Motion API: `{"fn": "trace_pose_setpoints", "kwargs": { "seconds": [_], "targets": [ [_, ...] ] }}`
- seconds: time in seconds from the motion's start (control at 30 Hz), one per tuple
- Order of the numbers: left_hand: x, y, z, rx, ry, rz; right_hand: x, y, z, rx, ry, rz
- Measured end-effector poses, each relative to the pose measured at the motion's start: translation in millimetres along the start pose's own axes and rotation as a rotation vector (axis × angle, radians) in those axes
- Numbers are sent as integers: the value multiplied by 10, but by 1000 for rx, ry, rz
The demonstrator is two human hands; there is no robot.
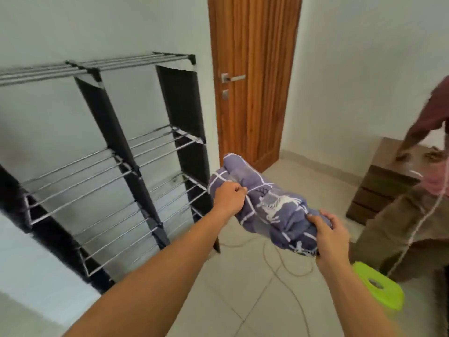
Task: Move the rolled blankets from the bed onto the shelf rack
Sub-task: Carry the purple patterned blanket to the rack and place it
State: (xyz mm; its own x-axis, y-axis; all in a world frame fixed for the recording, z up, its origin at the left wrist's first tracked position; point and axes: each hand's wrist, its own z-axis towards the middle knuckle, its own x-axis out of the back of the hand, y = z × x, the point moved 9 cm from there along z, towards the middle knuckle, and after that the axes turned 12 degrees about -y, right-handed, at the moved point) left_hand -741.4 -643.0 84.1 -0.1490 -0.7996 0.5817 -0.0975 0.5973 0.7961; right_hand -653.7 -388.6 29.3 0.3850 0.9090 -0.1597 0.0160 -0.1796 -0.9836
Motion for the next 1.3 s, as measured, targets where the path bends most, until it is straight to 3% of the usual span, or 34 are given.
{"fn": "trace_pose_setpoints", "kwargs": {
  "seconds": [0.1, 0.33, 0.63, 1.0, 1.3],
  "targets": [
    [450, -255, 241, 82, 104, -24, -632, 198, 392, -46, -165, 18],
    [1218, -217, 854, 142, 273, 31, -1640, 174, 1267, -75, -369, 84],
    [2324, -292, 1510, 190, 436, 80, -2945, -30, 1696, -58, -627, 165],
    [3239, -354, 2615, 125, 443, 146, -4091, -186, 2089, 83, -761, 111],
    [3545, -591, 3074, 162, 449, 126, -4619, 0, 2267, 37, -868, 44]
  ]
}}
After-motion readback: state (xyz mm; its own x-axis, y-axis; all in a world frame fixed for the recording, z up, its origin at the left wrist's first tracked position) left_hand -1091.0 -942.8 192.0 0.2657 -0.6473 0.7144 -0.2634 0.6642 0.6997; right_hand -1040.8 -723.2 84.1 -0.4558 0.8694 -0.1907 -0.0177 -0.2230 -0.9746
